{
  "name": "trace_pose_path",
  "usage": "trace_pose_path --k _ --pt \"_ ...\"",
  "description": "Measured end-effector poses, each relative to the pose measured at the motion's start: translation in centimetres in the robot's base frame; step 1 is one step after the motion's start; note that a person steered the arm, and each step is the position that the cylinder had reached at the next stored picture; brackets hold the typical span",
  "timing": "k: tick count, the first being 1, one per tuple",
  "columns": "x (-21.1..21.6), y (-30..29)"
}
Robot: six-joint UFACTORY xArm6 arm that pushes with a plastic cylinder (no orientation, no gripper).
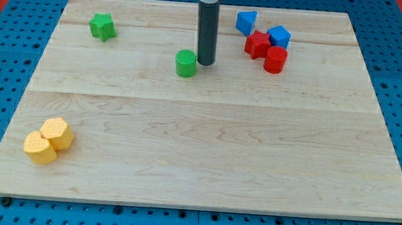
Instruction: Move green star towards the green circle
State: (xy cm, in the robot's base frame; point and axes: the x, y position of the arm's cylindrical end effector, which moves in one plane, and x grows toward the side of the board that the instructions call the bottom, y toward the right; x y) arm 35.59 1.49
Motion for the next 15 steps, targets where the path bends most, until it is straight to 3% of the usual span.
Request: trace_pose_path --k 1,3,4,6,8,10,12,13,14,15 --pt "-5.2 0.5" --pt "-13.1 -15.9" --pt "-11.3 -21.7" --pt "-2.7 -20.3" --pt "2.2 -21.4" --pt "2.9 -12.8" --pt "3.1 -18.2" --pt "3.1 -14.9" --pt "2.2 -18.2" --pt "0.6 -16.6"
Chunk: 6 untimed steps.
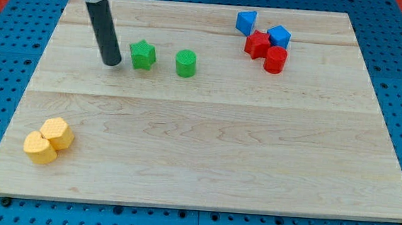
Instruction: Move green star towards the green circle
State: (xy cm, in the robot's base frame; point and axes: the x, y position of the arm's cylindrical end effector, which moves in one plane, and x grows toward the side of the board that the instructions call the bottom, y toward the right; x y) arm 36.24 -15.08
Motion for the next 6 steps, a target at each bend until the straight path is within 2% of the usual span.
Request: trace_pose_path --k 1,2,3,4,5,6 --pt "-0.5 3.2" --pt "-0.5 3.3" --pt "-1.4 0.0" --pt "-3.2 0.8" --pt "-2.9 7.8" --pt "-2.9 8.8"
